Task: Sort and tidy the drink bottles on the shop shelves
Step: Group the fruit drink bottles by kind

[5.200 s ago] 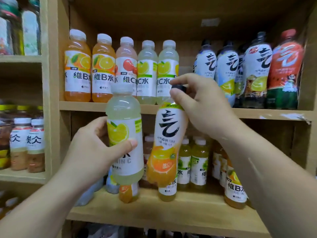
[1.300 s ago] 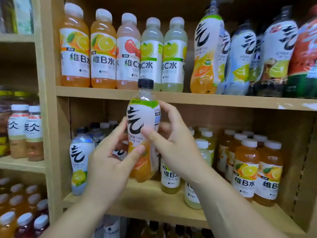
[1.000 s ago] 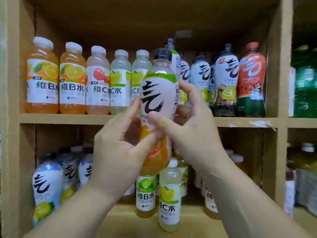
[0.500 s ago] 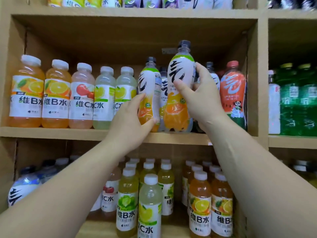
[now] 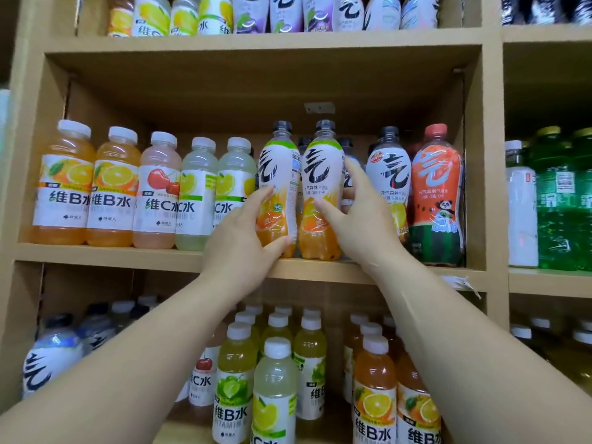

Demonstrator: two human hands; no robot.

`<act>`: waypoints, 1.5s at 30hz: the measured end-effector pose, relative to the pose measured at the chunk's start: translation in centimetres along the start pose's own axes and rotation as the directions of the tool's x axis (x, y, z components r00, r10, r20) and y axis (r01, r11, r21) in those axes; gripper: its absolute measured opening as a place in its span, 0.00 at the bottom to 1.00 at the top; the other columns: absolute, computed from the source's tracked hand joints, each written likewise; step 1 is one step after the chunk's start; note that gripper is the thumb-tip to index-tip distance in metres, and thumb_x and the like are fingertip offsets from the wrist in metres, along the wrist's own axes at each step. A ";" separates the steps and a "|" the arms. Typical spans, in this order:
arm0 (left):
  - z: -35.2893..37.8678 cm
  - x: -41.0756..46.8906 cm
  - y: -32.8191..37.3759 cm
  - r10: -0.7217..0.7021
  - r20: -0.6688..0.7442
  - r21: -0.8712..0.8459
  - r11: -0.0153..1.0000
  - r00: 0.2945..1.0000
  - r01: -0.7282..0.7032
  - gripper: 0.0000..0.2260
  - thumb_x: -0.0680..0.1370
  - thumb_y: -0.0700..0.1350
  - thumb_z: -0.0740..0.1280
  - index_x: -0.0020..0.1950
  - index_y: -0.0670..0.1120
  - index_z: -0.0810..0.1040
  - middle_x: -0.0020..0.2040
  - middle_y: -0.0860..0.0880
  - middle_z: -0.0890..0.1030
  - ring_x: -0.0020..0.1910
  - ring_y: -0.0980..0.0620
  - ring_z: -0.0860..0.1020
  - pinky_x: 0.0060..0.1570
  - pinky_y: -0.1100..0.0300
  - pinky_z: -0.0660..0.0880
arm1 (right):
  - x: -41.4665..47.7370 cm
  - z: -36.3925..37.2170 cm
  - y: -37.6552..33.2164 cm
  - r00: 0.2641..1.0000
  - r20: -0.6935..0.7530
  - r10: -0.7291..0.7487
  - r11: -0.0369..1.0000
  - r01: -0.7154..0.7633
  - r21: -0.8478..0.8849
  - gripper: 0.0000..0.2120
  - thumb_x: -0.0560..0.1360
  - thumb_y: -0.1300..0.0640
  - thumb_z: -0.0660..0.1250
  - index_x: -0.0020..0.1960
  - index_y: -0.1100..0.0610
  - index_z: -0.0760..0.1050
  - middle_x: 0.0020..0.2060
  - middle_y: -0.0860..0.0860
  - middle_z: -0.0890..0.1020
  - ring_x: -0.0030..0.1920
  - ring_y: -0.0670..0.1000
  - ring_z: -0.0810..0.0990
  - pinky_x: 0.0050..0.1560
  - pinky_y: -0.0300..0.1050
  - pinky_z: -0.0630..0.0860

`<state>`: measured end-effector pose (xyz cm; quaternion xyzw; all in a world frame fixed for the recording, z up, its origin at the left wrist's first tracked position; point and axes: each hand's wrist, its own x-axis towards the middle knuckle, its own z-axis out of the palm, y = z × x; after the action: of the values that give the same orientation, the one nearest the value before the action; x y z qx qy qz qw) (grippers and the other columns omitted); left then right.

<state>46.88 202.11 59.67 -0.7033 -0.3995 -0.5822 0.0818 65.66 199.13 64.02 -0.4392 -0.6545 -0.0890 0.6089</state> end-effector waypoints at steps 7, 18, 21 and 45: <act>-2.4 -1.4 -1.0 0.087 0.076 0.039 0.995 0.993 -0.090 0.31 0.78 0.60 0.69 0.78 0.64 0.59 0.72 0.53 0.71 0.67 0.51 0.73 0.64 0.50 0.73 | -2.0 0.5 -1.3 0.945 -0.225 -0.236 0.962 0.194 -0.192 0.29 0.77 0.46 0.71 0.75 0.49 0.66 0.65 0.50 0.74 0.66 0.50 0.72 0.65 0.46 0.70; -10.3 6.6 -8.4 0.246 0.003 0.327 0.916 0.969 -0.234 0.30 0.76 0.58 0.72 0.74 0.51 0.68 0.67 0.48 0.75 0.67 0.44 0.72 0.64 0.45 0.73 | 2.6 5.8 -9.8 0.894 0.163 -0.418 0.789 0.446 -0.422 0.18 0.79 0.44 0.68 0.66 0.49 0.76 0.59 0.48 0.78 0.62 0.53 0.74 0.64 0.52 0.72; -11.4 10.0 -9.4 0.321 0.007 0.387 0.872 0.947 -0.299 0.27 0.76 0.57 0.71 0.72 0.51 0.71 0.64 0.48 0.76 0.63 0.42 0.73 0.62 0.44 0.72 | 5.0 7.1 -11.6 0.896 0.218 -0.387 0.708 0.441 -0.552 0.19 0.79 0.42 0.66 0.67 0.49 0.76 0.59 0.50 0.79 0.62 0.55 0.74 0.62 0.55 0.72; -12.4 16.8 -7.1 0.408 0.153 0.336 0.835 0.900 -0.435 0.09 0.85 0.52 0.57 0.51 0.47 0.65 0.38 0.49 0.75 0.46 0.38 0.75 0.71 0.39 0.61 | 9.8 10.3 -16.2 0.930 0.293 -0.220 0.496 0.365 -0.788 0.16 0.82 0.58 0.64 0.69 0.53 0.76 0.62 0.56 0.76 0.65 0.56 0.73 0.60 0.47 0.69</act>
<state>32.87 207.45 75.86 -0.7680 -0.3380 -0.4392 0.3211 48.42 200.78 76.88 -0.5617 -0.6431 -0.4557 0.2516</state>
